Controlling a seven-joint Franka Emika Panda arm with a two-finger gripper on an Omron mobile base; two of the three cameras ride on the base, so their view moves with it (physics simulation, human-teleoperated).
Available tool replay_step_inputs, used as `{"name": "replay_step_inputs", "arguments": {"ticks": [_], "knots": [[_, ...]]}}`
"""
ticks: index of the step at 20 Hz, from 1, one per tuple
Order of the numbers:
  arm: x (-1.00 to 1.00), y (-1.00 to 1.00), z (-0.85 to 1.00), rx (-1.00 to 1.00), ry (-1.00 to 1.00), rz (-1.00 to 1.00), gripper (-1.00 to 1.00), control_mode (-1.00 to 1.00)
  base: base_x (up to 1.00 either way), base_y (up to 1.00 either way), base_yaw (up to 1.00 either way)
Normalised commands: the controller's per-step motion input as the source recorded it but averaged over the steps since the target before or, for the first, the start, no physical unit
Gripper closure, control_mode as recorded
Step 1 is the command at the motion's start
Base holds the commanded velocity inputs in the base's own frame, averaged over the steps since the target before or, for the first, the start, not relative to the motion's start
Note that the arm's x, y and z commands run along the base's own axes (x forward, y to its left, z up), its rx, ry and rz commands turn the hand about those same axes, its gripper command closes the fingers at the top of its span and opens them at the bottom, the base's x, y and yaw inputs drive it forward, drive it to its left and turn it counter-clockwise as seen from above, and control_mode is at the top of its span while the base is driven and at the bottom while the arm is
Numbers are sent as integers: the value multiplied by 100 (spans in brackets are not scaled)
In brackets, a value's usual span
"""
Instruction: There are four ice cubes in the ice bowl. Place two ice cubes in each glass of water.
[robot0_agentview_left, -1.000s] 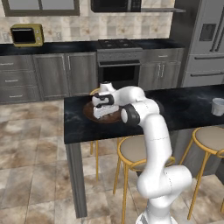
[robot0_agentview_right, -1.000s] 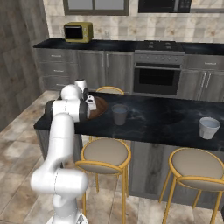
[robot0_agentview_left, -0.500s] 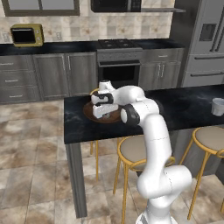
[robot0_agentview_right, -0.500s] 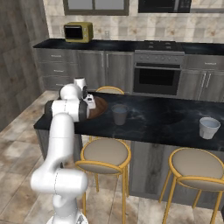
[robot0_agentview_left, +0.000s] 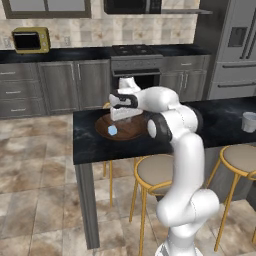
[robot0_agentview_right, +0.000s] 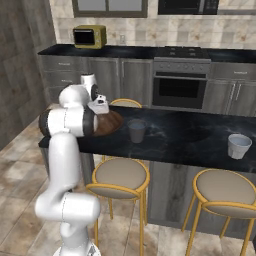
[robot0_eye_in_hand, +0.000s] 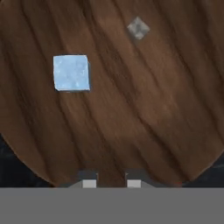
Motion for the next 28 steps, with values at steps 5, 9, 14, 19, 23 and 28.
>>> {"name": "replay_step_inputs", "arguments": {"ticks": [5,9,14,19,23,28], "knots": [[-61,-100,78,0,-18,-17,100,-100,0,0,0],[-46,-100,63,0,-23,-23,100,-100,0,0,0],[-11,-100,37,0,-14,-27,100,-100,0,0,0],[23,-72,0,3,-1,-10,100,-100,0,0,0],[39,-70,0,17,0,0,100,-100,0,0,0],[9,-28,0,18,0,0,100,-100,0,0,0]]}}
